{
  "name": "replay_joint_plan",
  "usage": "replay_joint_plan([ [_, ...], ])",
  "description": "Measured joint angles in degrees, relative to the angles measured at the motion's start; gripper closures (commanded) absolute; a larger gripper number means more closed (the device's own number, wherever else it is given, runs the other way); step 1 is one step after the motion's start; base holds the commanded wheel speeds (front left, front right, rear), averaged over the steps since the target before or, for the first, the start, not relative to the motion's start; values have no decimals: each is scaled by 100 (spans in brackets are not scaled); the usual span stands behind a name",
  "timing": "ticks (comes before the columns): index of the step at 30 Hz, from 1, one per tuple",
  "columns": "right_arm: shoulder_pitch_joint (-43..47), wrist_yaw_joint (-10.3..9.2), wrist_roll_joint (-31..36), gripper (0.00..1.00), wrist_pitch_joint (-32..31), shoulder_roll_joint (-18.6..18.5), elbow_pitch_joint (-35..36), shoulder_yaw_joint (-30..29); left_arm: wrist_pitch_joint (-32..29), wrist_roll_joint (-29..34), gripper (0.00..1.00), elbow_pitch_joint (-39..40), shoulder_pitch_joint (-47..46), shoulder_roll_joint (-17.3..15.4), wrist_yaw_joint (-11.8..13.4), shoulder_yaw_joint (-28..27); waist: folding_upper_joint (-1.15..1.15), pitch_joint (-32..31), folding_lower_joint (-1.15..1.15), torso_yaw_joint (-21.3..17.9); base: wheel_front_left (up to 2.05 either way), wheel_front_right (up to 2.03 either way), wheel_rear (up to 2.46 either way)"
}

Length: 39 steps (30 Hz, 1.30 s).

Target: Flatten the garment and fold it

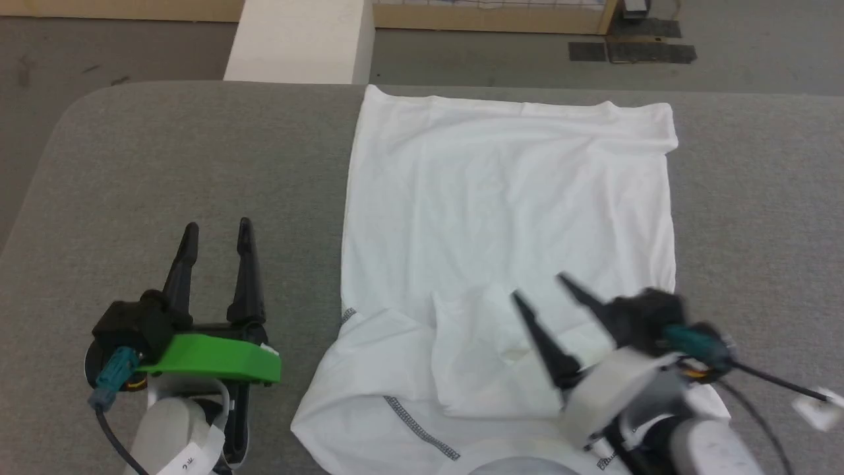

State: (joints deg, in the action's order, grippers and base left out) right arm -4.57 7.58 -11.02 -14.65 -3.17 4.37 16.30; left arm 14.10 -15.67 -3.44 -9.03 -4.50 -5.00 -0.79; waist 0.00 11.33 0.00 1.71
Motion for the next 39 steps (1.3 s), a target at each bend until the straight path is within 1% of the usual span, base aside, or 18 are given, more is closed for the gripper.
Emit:
replay_joint_plan([
  [4,112,-1,122,0,712,3,611,-818,-264,37,0,66,-118,-210,-67,175,0,57,0,-173,0,0,0],
  [5,112,-1,147,0,865,4,697,-949,-339,46,0,77,-193,-278,-90,216,0,80,0,-214,0,0,0],
  [8,106,-1,191,0,1327,4,844,-1359,-709,63,0,104,-684,-615,-159,466,0,228,0,-366,0,0,0],
  [11,43,-1,191,0,1585,4,831,-1549,-1106,60,0,55,-1308,-994,-203,687,0,426,0,-509,0,0,0],
  [15,-230,-1,167,0,1735,8,721,-1604,-1750,-114,0,-153,-2248,-1507,-207,1045,0,754,0,-722,0,0,0],
  [16,-291,-1,130,0,1757,8,701,-1599,-1922,-243,0,-209,-2467,-1625,-208,1146,0,834,0,-770,0,0,0],
  [18,-442,-1,43,0,1830,10,648,-1571,-2323,-624,0,-345,-3014,-1986,-209,1521,0,1031,1,-893,0,0,0],
  [22,-632,-1,-46,0,1915,12,587,-1448,-3162,-1266,0,-619,-3949,-2535,-226,1879,0,1391,1,-1139,0,0,0],
  [24,-686,-1,-108,0,1941,14,532,-1371,-3829,-1602,0,-842,-4452,-2800,-226,2001,0,1605,1,-1303,0,0,0],
  [26,-743,-1,-174,0,1997,13,493,-1305,-4322,-1750,0,-1037,-4762,-2921,-227,2011,0,1757,1,-1425,0,0,0],
  [27,-777,-1,-237,0,2043,16,475,-1254,-4663,-1835,0,-1171,-4958,-2981,-218,1995,0,1859,2,-1523,0,0,0],
  [29,-814,-1,-307,0,2106,16,450,-1190,-5110,-1863,0,-1298,-5204,-3052,-109,1991,0,2010,2,-1666,0,0,0],
  [31,-838,-1,-379,0,2176,15,420,-1125,-5542,-1849,0,-1376,-5400,-3126,83,2001,0,2172,2,-1817,0,0,0],
  [33,-840,-1,-447,0,2234,14,400,-1070,-5848,-1768,0,-1426,-5493,-3204,261,2022,0,2310,2,-1940,0,0,0],
  [34,-855,-1,-502,0,2287,16,370,-1002,-6123,-1745,0,-1452,-5538,-3285,519,1994,0,2453,2,-2071,0,0,0],
  [35,-865,-1,-523,0,2304,15,353,-972,-6244,-1717,0,-1459,-5539,-3331,601,1998,0,2508,2,-2122,0,0,0],
  [39,-917,-1,-575,0,2359,15,268,-870,-6764,-1543,0,-1434,-5531,-3522,1062,1989,0,2729,1,-2334,0,0,0],
])
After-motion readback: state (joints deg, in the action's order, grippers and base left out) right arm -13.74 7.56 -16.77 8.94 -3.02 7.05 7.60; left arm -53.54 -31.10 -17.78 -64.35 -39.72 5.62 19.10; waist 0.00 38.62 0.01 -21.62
